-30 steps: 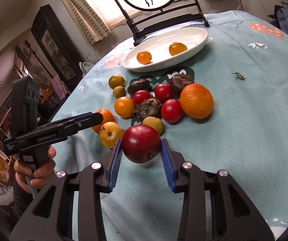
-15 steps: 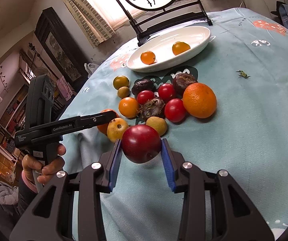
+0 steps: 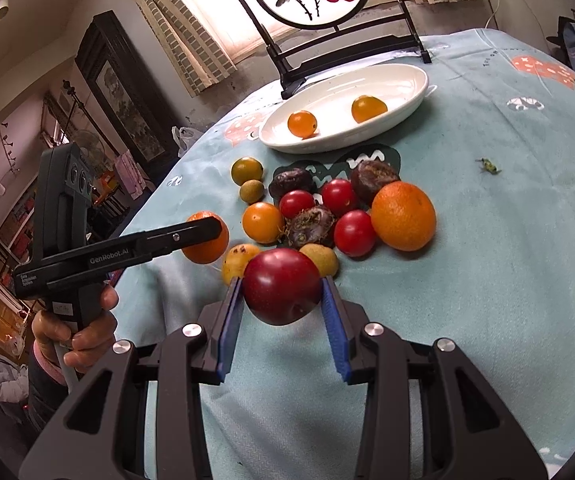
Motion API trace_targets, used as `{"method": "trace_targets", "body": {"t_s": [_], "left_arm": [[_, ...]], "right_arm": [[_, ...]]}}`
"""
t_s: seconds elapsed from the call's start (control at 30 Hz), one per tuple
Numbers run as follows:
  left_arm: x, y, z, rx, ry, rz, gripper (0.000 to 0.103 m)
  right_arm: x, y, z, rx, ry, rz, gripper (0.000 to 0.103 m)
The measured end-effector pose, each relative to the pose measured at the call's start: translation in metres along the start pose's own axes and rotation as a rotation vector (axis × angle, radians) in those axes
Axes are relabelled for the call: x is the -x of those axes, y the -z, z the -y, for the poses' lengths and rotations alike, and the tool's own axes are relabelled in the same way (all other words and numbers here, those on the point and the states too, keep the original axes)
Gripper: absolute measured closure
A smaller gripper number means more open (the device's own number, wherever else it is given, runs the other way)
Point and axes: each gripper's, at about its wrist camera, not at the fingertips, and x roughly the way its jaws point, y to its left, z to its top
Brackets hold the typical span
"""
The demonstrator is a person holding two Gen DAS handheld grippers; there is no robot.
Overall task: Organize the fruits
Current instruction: 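Grasp the red plum with the right tool while the left tool grasps a large mandarin, then lower both held fruits onto the white plate and open both tools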
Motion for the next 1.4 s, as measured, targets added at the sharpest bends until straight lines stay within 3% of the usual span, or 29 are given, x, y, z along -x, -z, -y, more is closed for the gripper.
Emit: {"method": "trace_targets", "body": {"t_s": [0.17,0.3,0.43,0.6,0.87,0.97,1.0,1.03,1.1,1.23,1.4], "left_arm": [[-0.001,-0.035,0.012,-0.021,0.005,0.049,0.058],[-0.015,-0.076,0.022,-0.018,-0.013,0.102,0.057],[-0.046,-0.114,0.028,-0.014,-0.061,0.100,0.057],[-0.085,-0.130,0.036,-0.064,-0.111,0.047,0.057],[-0.117,-0.128,0.030,-0.075,-0.137,-0.051,0.057],[-0.117,-0.126,0.029,-0.071,-0.145,-0.061,0.054],[-0.114,-0.126,0.030,-0.075,-0.154,-0.051,0.040],[-0.107,-0.125,0.032,-0.083,-0.159,-0.023,0.033],[-0.088,-0.123,0.036,-0.102,-0.186,0.050,0.018],[-0.056,-0.114,0.041,-0.122,-0.182,0.120,0.013],[-0.041,-0.084,0.044,-0.138,-0.181,0.126,0.013]], "right_arm": [[0.005,-0.045,0.003,0.036,0.039,0.076,0.063],[-0.015,-0.096,0.016,0.054,0.128,0.135,0.063],[-0.050,-0.145,0.043,0.020,0.184,0.136,0.063],[-0.088,-0.176,0.070,-0.011,0.212,0.078,0.063],[-0.117,-0.183,0.083,-0.012,0.214,-0.004,0.062],[-0.116,-0.183,0.079,-0.013,0.227,-0.020,0.050],[-0.112,-0.182,0.077,-0.019,0.227,-0.014,0.043],[-0.106,-0.182,0.075,-0.020,0.224,0.001,0.040],[-0.092,-0.180,0.066,0.001,0.222,0.030,0.039],[-0.066,-0.162,0.049,0.046,0.242,0.075,0.039],[-0.051,-0.127,0.040,0.059,0.247,0.068,0.039]]}}
